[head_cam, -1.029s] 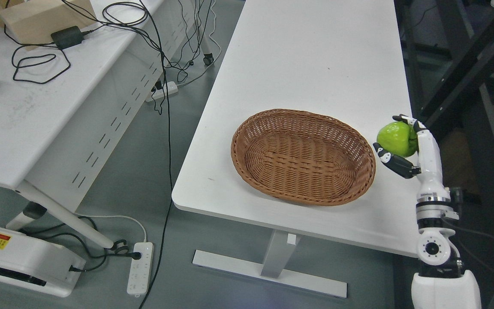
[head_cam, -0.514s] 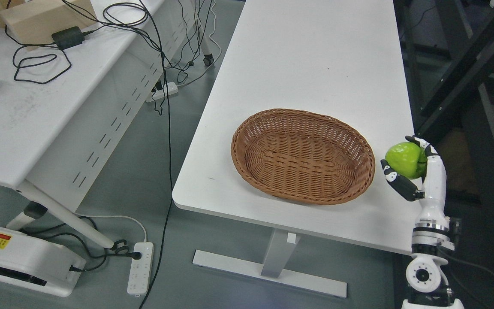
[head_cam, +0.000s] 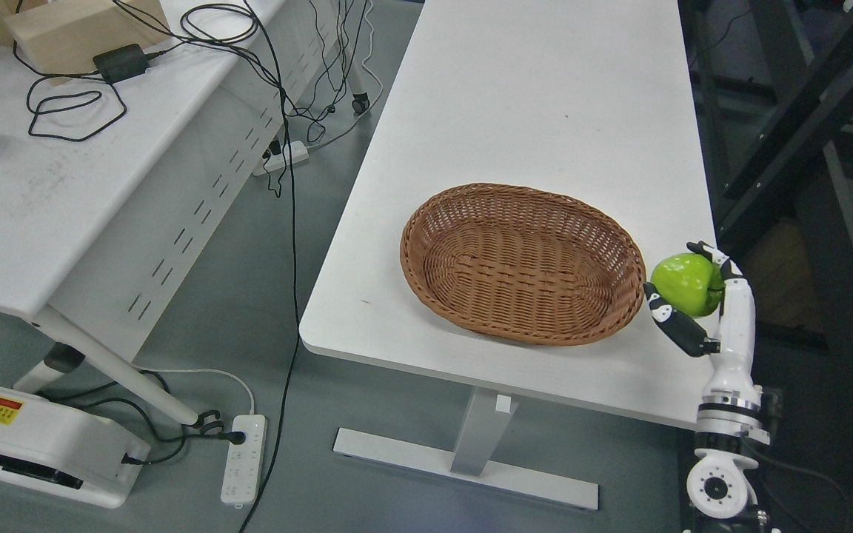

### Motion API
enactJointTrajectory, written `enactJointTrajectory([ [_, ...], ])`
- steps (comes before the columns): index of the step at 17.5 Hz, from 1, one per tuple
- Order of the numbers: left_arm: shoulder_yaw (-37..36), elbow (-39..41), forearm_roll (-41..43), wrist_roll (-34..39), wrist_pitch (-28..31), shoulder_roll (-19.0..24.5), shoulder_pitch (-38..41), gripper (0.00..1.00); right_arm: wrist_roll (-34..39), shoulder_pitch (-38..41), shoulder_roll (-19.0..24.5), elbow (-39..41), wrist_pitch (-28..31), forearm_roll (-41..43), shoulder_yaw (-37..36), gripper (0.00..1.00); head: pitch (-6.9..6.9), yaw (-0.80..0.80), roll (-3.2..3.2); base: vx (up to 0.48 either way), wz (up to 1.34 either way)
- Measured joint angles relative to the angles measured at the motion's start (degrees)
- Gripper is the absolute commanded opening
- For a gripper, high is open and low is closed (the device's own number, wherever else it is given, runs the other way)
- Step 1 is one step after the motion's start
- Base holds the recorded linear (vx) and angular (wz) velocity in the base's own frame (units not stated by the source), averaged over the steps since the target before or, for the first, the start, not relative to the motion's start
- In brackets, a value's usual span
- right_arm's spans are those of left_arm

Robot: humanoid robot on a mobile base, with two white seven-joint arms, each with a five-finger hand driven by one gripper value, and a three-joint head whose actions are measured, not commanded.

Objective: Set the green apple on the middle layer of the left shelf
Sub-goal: 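Carry the green apple in the right hand while turning toward the shelf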

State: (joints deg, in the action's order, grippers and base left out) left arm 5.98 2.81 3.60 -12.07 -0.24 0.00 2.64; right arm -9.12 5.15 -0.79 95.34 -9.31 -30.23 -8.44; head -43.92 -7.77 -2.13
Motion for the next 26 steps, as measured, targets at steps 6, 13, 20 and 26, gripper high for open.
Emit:
enactJointTrajectory([
  [6,0.00,0.00,0.00,0.00,0.00,0.00,0.00,1.00,-0.33,0.44,0.35,1.52,0.17,1.46,0.29,0.00,0.00,0.00,0.00,-0.100,0.00],
  [13,0.00,0.00,0.00,0.00,0.00,0.00,0.01,1.00,-0.40,1.10,0.57,2.50,-0.17,1.96,0.89,0.00,0.00,0.00,0.00,-0.189,-0.05],
  [20,0.00,0.00,0.00,0.00,0.00,0.00,0.00,1.00,-0.54,1.90,0.67,2.90,-0.22,2.06,1.85,0.00,0.00,0.00,0.00,-0.238,-0.33],
  [26,0.00,0.00,0.00,0.00,0.00,0.00,0.00,1.00,0.25,2.73,0.73,3.05,-0.58,2.09,4.36,0.00,0.00,0.00,0.00,-0.272,0.04],
])
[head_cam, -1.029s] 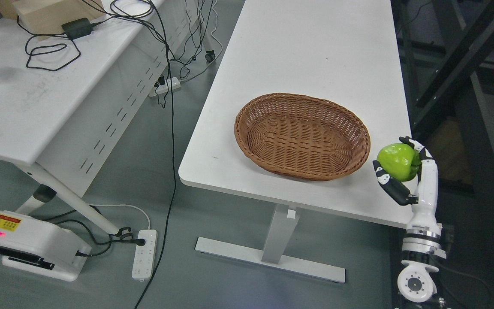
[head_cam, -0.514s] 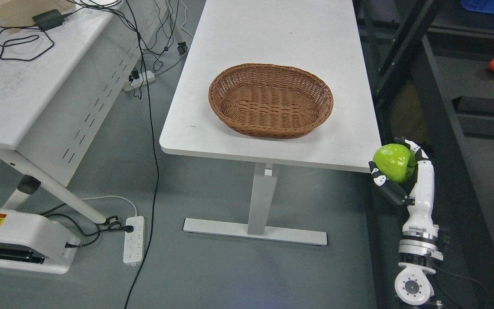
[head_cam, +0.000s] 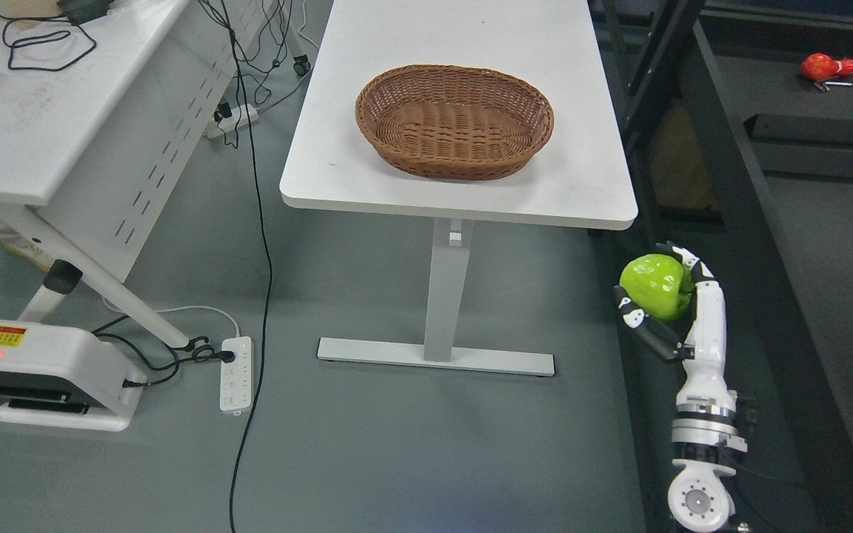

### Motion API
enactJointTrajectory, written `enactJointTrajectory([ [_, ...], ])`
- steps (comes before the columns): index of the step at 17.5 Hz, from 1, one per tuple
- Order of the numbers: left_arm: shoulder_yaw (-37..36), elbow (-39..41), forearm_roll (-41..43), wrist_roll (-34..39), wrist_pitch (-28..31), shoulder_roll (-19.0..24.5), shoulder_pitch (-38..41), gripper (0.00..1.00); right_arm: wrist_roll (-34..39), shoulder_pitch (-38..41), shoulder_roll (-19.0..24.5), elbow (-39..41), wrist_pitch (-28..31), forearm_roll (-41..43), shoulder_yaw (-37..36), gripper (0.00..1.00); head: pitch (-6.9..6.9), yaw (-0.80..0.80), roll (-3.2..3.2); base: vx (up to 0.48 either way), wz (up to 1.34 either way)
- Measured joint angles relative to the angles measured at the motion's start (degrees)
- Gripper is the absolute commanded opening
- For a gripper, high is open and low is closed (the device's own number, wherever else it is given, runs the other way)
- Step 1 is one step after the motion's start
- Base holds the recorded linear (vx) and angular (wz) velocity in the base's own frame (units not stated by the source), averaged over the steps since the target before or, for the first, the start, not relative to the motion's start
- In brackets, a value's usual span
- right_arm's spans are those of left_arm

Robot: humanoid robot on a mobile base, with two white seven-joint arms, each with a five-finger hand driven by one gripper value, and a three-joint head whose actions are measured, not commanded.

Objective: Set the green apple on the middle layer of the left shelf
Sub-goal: 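Carry the green apple in the right hand while turning toward the shelf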

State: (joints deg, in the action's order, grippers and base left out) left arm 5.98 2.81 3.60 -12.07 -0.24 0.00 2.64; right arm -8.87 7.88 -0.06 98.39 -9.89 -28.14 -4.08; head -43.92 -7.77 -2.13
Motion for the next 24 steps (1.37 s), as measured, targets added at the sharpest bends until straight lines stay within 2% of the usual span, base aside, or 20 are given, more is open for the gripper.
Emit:
enactJointTrajectory([
  [24,0.00,0.00,0.00,0.00,0.00,0.00,0.02,1.00,0.21,0.72,0.06,0.05,0.36,0.02,3.73,0.00,0.00,0.00,0.00,-0.280,0.00],
])
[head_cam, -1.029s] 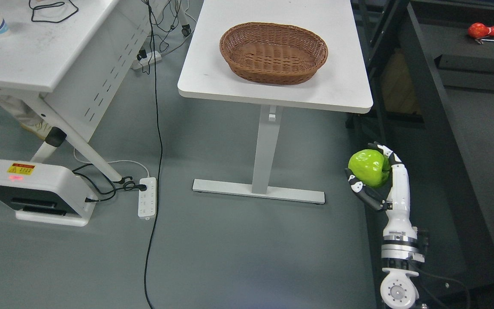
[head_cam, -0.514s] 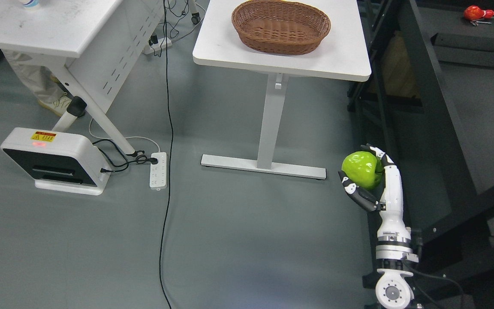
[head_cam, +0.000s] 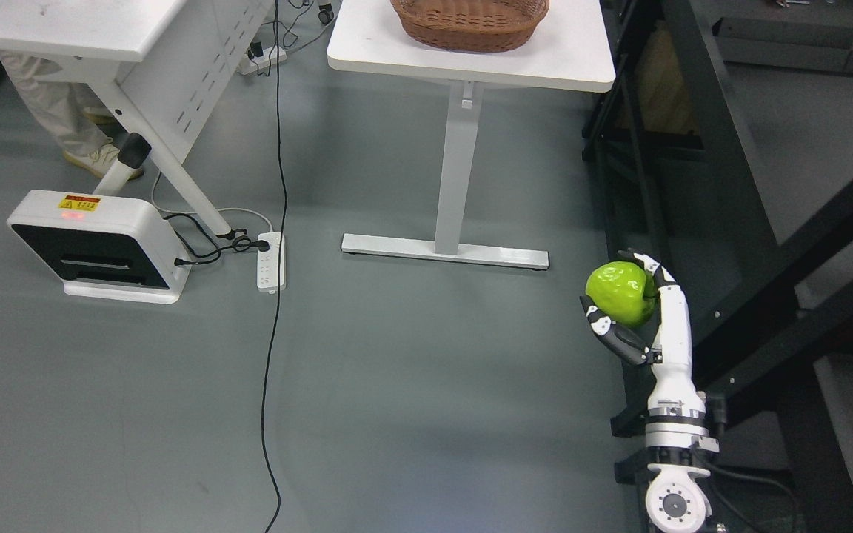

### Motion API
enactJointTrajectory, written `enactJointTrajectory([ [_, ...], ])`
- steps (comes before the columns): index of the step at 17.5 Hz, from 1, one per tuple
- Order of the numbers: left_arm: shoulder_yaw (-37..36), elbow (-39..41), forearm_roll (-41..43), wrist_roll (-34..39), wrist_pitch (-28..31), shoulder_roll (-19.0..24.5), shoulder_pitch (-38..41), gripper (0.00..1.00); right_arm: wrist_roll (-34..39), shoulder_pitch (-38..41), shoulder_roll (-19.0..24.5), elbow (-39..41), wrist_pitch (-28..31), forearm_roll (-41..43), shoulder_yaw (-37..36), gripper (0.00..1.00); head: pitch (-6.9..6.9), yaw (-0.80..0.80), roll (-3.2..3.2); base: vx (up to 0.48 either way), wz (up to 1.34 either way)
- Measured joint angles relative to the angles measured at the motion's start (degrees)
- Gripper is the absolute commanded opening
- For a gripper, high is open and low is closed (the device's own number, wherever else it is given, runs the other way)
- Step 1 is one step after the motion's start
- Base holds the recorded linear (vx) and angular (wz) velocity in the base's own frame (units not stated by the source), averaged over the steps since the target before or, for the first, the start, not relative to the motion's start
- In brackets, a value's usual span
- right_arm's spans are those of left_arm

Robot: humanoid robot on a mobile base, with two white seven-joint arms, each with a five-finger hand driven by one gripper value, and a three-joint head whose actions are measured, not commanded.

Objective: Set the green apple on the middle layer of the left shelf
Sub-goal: 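Carry the green apple in the right hand while turning toward the shelf, then move the held green apple over the black shelf tray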

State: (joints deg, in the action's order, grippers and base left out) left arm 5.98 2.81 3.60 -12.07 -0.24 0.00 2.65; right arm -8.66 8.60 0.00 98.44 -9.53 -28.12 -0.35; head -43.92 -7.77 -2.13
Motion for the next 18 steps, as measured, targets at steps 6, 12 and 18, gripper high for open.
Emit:
enactJointTrajectory([
  [6,0.00,0.00,0.00,0.00,0.00,0.00,-0.01,1.00,0.01,0.00,0.00,0.00,0.01,0.00,0.15,0.00,0.00,0.00,0.00,-0.178,-0.61],
  [12,0.00,0.00,0.00,0.00,0.00,0.00,-0.01,1.00,0.22,-0.02,0.00,0.00,0.16,0.00,0.24,0.00,0.00,0.00,0.00,-0.073,-0.97],
  [18,0.00,0.00,0.00,0.00,0.00,0.00,-0.02,1.00,-0.06,-0.08,0.00,0.00,0.80,0.00,0.29,0.00,0.01,0.00,0.00,0.030,-1.13],
])
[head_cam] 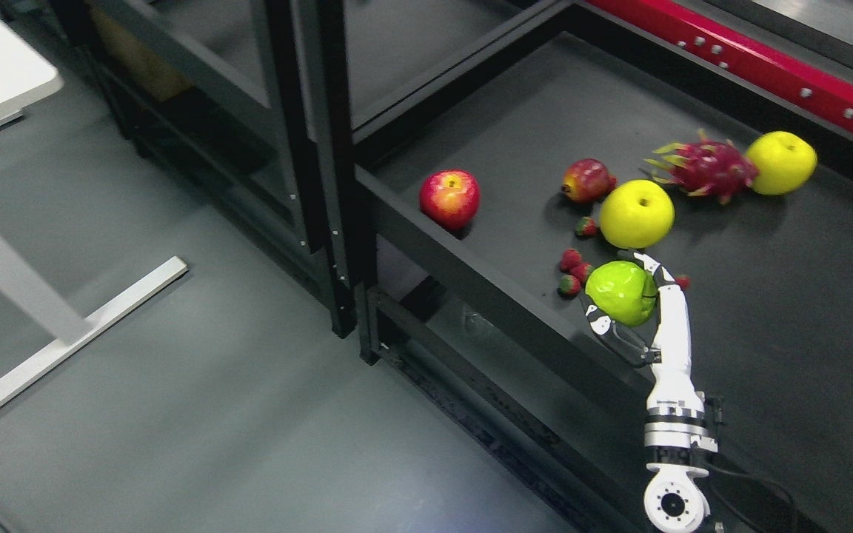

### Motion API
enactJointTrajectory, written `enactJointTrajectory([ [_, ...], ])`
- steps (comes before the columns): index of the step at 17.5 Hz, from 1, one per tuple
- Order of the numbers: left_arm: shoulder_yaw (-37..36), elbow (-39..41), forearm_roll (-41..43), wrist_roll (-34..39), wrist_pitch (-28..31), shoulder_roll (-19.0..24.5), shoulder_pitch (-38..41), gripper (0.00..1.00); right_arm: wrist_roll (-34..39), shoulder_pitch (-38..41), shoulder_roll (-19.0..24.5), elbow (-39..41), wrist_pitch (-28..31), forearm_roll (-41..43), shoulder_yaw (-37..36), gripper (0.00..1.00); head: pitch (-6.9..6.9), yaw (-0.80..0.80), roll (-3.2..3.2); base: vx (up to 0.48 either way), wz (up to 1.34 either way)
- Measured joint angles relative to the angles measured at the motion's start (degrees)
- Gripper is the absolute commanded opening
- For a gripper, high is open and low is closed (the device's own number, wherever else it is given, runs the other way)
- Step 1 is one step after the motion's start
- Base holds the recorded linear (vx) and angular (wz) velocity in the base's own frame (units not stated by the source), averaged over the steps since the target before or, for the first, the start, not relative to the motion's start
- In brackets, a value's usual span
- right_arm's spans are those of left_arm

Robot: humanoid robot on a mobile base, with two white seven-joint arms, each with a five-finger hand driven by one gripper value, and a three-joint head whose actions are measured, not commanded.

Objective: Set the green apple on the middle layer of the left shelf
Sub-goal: 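Move the held green apple over the black shelf tray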

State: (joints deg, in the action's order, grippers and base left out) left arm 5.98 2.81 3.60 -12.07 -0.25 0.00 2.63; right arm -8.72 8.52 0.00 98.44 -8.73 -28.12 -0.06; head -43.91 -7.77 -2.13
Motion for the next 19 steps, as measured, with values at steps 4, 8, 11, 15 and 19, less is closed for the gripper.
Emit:
enactJointTrajectory([
  [4,0.00,0.00,0.00,0.00,0.00,0.00,0.00,1.00,-0.03,-0.04,0.00,0.00,0.20,0.00,0.02,0.00,0.00,0.00,0.00,0.086,-0.84],
  [8,0.00,0.00,0.00,0.00,0.00,0.00,0.00,1.00,-0.03,-0.15,0.00,0.00,0.96,0.00,0.03,0.00,0.01,0.00,0.00,0.092,-0.58],
  [11,0.00,0.00,0.00,0.00,0.00,0.00,0.00,1.00,-0.03,-0.73,0.00,-0.02,2.56,-0.11,-0.37,0.00,0.01,0.00,0.00,0.103,-0.44],
  [15,0.00,0.00,0.00,0.00,0.00,0.00,0.00,1.00,-0.26,-3.24,0.01,-0.81,5.06,-0.58,-1.02,0.00,0.01,0.00,0.00,0.121,-0.31],
  [19,0.00,0.00,0.00,0.00,0.00,0.00,0.00,1.00,1.80,-7.37,0.00,-3.04,7.47,-1.17,-1.37,0.00,0.01,0.00,0.00,0.140,-0.22],
])
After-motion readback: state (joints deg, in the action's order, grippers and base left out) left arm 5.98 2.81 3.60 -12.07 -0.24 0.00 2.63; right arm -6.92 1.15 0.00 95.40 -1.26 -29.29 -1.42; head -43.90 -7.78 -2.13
